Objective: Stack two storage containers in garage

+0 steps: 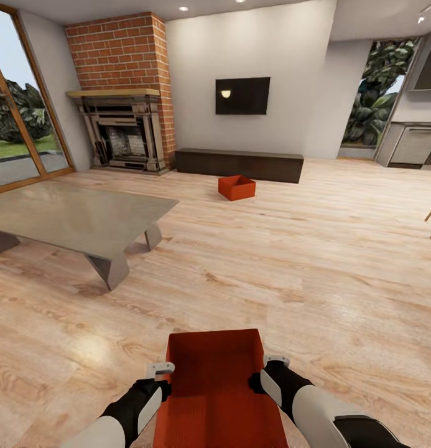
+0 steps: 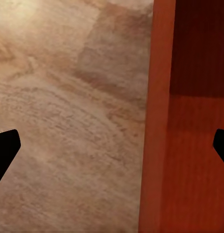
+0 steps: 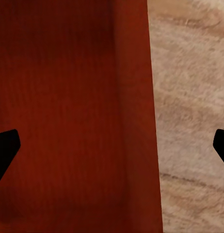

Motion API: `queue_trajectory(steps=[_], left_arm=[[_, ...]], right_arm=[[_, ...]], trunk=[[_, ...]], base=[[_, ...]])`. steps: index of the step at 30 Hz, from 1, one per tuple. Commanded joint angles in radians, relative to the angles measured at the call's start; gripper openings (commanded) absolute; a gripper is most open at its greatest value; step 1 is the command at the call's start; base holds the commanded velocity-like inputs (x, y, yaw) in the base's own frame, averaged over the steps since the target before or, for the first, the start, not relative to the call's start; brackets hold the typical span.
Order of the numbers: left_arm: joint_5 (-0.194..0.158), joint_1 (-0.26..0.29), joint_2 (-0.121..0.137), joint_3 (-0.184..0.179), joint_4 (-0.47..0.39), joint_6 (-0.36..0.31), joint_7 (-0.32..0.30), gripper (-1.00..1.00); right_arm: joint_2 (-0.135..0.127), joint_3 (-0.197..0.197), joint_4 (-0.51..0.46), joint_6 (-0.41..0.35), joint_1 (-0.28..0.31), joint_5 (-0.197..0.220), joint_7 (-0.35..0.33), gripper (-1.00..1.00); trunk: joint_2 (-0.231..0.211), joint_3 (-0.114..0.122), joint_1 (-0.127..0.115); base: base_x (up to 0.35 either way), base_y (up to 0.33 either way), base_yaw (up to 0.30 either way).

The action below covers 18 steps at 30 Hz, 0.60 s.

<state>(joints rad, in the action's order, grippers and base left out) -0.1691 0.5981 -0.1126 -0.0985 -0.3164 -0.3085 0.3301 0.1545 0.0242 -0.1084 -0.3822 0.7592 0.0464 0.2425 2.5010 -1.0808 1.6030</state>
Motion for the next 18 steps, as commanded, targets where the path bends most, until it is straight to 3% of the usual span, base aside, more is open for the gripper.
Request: queue_trajectory(steps=[1,18], left_arm=[[-0.01,0.0,0.001,-0.008,-0.002,-0.005,0.007,1.0],[-0.01,0.0,0.002,-0.007,-0.004,-0.001,0.007,1.0]], right_arm=[[0.0,0.002,-0.002,-0.004,0.0,0.005,0.005,1.0],[-0.002,0.002,-0.003,-0.004,0.0,0.002,0.005,1.0]], trunk=[[0.001,-0.005,0.0],[0.005,-0.071,0.008]], base=[[0.0,0.0,0.0],[0.0,0.0,0.0]])
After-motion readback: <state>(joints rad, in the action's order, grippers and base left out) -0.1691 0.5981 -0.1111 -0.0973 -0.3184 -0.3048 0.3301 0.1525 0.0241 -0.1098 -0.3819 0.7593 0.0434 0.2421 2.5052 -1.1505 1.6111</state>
